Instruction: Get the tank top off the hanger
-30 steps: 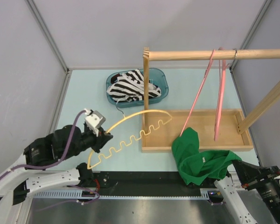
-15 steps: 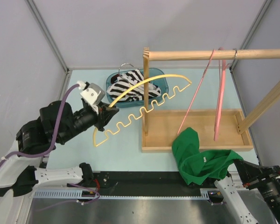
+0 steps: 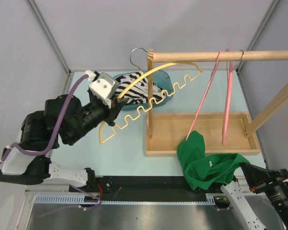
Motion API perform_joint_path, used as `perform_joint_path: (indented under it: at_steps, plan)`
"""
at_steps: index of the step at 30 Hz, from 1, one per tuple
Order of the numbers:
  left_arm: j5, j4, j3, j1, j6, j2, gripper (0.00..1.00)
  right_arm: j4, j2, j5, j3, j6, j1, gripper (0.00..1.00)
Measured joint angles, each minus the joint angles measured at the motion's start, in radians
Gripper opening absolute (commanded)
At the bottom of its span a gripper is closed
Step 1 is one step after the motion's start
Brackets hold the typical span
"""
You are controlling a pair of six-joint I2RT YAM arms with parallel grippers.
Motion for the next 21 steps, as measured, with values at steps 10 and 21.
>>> perform_joint_path:
  at_steps: [10,21]
  plan:
    - [-0.217,-0.096,0.163,-0.121,-0.005,0.231,0.00,0.005,0.000,0.004,-0.020,0.008,0.005,0.00]
    - [-0.126,-0.169,0.312,-0.032,-0.003,0.394,0.00,0.007,0.000,0.007,-0.023,0.026,0.006,0.00]
